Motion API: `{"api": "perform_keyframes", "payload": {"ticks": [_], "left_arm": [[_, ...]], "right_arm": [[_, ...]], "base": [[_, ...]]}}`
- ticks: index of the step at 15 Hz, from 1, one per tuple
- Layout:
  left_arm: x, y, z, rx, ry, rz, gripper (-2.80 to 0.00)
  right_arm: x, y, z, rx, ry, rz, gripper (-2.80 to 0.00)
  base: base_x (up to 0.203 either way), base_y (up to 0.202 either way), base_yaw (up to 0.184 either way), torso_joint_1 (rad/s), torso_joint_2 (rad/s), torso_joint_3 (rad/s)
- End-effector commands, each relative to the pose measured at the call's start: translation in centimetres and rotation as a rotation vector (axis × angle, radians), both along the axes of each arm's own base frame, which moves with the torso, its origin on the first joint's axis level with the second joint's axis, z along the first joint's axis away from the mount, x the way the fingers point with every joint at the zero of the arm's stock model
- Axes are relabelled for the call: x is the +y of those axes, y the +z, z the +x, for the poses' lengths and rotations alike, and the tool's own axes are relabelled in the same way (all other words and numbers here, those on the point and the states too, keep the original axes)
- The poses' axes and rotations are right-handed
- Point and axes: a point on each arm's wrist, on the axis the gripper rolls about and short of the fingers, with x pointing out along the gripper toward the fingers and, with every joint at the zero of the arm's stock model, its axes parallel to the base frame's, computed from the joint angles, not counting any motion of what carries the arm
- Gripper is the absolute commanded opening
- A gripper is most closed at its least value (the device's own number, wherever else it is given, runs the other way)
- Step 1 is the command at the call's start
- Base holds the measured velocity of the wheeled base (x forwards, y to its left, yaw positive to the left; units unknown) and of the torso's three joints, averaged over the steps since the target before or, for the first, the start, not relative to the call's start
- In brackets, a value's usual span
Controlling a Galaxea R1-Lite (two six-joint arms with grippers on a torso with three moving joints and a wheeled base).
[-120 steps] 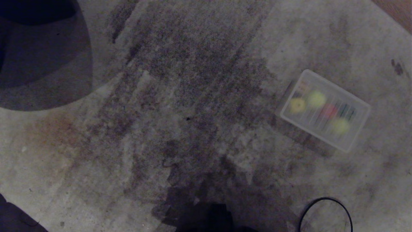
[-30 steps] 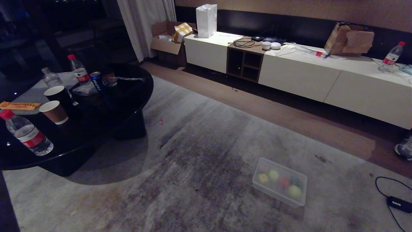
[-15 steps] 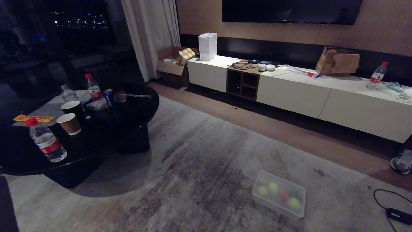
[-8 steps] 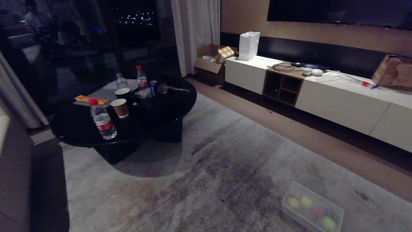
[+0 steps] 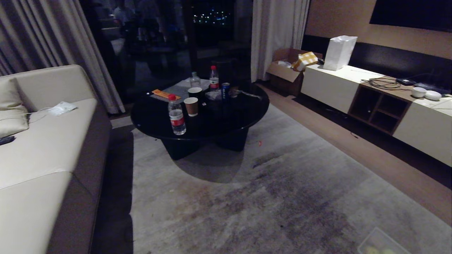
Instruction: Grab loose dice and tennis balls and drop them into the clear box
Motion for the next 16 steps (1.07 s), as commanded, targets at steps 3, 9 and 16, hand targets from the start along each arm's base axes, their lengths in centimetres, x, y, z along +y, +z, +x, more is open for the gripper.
{"api": "perform_keyframes", "payload": {"ticks": [3,9,16], "left_arm": [[0.0,-0.04,0.02,0.003,0.001,0.0,-2.8],[0.0,-0.04,0.02,0.003,0.001,0.0,-2.8],[0.0,-0.03,0.02,0.002,0.001,-0.004,-2.8]], "right_arm": [[0.0,0.01,0.01,0.001,0.002,0.0,-2.8],[0.0,-0.03,0.02,0.003,0.002,-0.001,-2.8],[0.01,-0.01,0.02,0.001,0.002,-0.001,-2.8]], "base": [[0.001,-0.007,0.165,0.003,0.0,0.007],[-0.001,-0.007,0.165,0.004,0.0,0.004],[0.0,-0.003,0.075,0.002,0.0,0.003]]}}
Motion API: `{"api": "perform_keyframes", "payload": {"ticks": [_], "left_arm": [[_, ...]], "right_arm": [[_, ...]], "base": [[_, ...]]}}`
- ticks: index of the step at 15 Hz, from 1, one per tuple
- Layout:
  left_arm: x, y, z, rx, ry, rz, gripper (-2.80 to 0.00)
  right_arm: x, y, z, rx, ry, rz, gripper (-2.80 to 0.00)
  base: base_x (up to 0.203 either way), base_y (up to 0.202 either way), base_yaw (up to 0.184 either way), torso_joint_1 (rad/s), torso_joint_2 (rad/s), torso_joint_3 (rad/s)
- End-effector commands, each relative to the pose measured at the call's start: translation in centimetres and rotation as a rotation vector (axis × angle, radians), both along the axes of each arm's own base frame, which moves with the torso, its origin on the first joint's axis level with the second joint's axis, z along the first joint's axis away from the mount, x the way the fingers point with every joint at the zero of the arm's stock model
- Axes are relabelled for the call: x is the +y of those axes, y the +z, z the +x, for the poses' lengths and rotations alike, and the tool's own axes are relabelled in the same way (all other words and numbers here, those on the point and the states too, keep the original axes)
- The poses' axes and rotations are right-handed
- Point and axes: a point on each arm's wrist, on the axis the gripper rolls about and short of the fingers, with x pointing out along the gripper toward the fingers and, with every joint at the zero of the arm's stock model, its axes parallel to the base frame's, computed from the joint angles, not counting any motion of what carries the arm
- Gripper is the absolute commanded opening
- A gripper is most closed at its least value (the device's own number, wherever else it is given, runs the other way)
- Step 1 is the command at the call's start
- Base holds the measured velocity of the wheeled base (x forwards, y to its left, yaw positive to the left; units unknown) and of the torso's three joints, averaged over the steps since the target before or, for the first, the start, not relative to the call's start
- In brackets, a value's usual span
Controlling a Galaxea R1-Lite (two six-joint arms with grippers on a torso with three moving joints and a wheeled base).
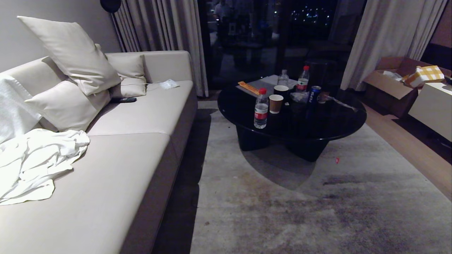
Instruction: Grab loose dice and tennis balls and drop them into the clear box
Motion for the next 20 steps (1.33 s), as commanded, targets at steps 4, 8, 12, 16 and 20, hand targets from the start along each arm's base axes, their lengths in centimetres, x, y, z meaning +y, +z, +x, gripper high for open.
{"api": "perform_keyframes", "payload": {"ticks": [4,8,12,16,20], "left_arm": [[0.0,-0.03,0.02,0.002,0.001,-0.002,-2.8],[0.0,-0.03,0.02,0.002,0.002,-0.005,-2.8],[-0.01,-0.04,0.02,0.004,-0.004,0.016,-2.8],[-0.03,-0.06,0.02,0.007,-0.012,0.049,-2.8],[-0.05,-0.07,0.03,0.009,-0.022,0.073,-2.8]], "right_arm": [[0.0,0.0,0.01,0.002,0.0,0.001,-2.8],[0.0,0.0,0.01,0.002,0.001,0.001,-2.8],[0.0,0.0,0.01,0.002,0.002,-0.003,-2.8],[0.0,0.0,0.01,0.002,0.002,-0.003,-2.8],[0.0,0.0,0.01,0.002,0.002,-0.003,-2.8]], "base": [[-0.116,0.002,0.002,0.0,0.0,0.003],[-0.184,0.0,0.0,0.003,0.0,0.003],[-0.184,0.0,-0.002,0.002,0.0,0.003],[-0.182,0.0,-0.002,0.001,0.0,0.002],[-0.183,0.0,0.001,0.004,0.0,0.003]]}}
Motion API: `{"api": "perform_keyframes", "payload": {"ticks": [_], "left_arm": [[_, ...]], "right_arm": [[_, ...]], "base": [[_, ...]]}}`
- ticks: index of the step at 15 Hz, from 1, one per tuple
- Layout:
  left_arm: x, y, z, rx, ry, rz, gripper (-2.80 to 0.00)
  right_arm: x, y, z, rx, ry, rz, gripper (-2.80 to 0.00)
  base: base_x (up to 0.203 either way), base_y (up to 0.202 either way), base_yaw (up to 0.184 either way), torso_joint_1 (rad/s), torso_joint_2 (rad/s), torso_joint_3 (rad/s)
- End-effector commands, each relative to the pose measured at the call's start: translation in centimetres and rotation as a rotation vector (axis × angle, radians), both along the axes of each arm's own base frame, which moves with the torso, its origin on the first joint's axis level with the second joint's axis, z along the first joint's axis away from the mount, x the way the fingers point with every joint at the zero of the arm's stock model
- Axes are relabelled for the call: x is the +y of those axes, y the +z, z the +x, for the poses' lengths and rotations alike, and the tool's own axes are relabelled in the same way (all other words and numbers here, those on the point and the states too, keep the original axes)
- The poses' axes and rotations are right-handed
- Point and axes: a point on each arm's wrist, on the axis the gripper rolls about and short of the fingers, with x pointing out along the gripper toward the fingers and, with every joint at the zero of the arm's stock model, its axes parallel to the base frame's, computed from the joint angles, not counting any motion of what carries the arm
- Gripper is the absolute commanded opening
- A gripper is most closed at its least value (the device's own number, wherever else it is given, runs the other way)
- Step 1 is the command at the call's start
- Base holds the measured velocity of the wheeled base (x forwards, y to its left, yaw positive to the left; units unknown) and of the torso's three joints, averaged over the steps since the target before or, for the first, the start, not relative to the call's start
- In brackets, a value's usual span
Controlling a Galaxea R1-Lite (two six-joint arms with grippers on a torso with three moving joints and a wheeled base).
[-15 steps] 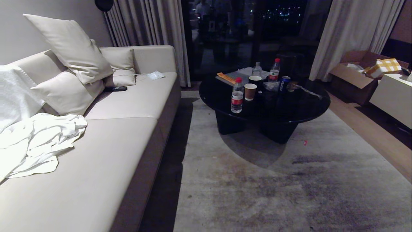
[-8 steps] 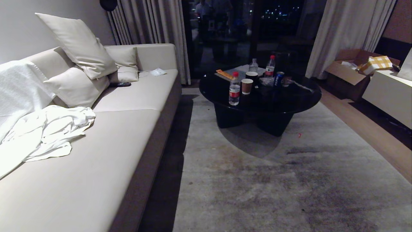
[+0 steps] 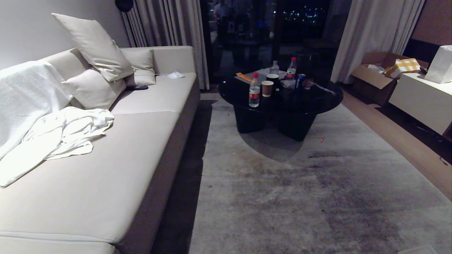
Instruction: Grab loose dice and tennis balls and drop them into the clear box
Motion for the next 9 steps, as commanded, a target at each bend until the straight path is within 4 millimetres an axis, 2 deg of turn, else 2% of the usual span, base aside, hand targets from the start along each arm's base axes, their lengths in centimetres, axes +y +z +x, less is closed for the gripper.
{"api": "perform_keyframes", "payload": {"ticks": [1,9], "left_arm": [[0.0,-0.05,0.02,0.004,0.001,-0.003,-2.8],[0.02,-0.05,0.02,0.004,0.009,-0.004,-2.8]], "right_arm": [[0.0,0.0,0.01,0.002,0.001,0.001,-2.8],[0.0,0.0,0.01,0.002,0.001,0.001,-2.8]], "base": [[-0.182,0.0,0.0,0.004,0.0,0.005],[-0.184,0.0,0.0,0.004,0.0,0.003]]}}
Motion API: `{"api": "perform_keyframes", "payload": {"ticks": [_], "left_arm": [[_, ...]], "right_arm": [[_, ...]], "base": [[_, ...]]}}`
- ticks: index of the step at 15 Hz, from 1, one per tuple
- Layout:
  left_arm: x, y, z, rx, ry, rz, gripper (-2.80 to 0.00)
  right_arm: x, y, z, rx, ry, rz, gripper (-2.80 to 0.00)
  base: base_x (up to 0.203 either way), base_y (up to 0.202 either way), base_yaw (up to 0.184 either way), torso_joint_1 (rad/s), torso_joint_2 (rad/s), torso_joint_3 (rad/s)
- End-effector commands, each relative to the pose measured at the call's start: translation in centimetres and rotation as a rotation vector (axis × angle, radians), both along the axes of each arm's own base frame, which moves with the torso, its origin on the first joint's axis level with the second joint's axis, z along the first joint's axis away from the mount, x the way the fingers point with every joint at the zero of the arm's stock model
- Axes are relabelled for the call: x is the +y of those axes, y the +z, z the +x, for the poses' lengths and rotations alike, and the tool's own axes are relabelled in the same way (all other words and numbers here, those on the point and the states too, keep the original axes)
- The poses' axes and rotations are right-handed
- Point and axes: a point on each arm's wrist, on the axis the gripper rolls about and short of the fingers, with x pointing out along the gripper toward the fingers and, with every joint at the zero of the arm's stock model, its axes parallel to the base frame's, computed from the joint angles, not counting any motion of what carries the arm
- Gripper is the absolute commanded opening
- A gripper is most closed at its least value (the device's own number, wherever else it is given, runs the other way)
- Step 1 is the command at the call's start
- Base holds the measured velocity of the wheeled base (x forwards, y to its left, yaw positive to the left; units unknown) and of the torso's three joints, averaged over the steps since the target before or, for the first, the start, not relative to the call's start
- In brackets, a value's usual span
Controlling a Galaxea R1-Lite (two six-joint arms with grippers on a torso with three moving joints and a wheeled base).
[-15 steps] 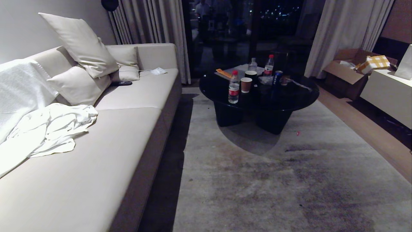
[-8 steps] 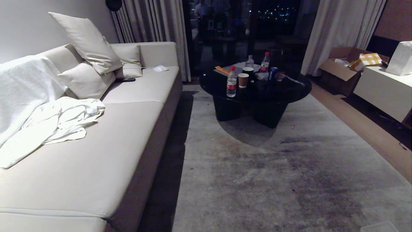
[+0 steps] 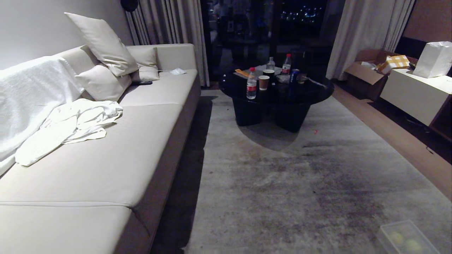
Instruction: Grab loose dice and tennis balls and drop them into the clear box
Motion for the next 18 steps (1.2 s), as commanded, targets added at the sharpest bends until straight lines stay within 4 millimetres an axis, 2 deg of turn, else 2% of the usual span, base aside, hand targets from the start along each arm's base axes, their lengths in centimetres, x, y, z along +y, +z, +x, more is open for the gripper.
{"api": "perform_keyframes", "payload": {"ticks": [1,3,18], "left_arm": [[0.0,-0.03,0.02,0.002,0.002,-0.002,-2.8],[0.0,-0.02,0.02,0.001,0.002,-0.005,-2.8],[0.0,-0.02,0.02,0.001,0.002,-0.003,-2.8]], "right_arm": [[0.0,0.0,0.01,0.002,-0.001,0.0,-2.8],[0.0,0.0,0.01,0.002,0.001,0.003,-2.8],[0.0,-0.01,0.01,0.002,-0.001,0.003,-2.8]], "base": [[-0.182,0.0,-0.003,0.006,0.0,0.003],[-0.118,0.0,-0.003,0.007,0.0,0.005],[0.0,0.0,0.0,0.0,0.0,0.0]]}}
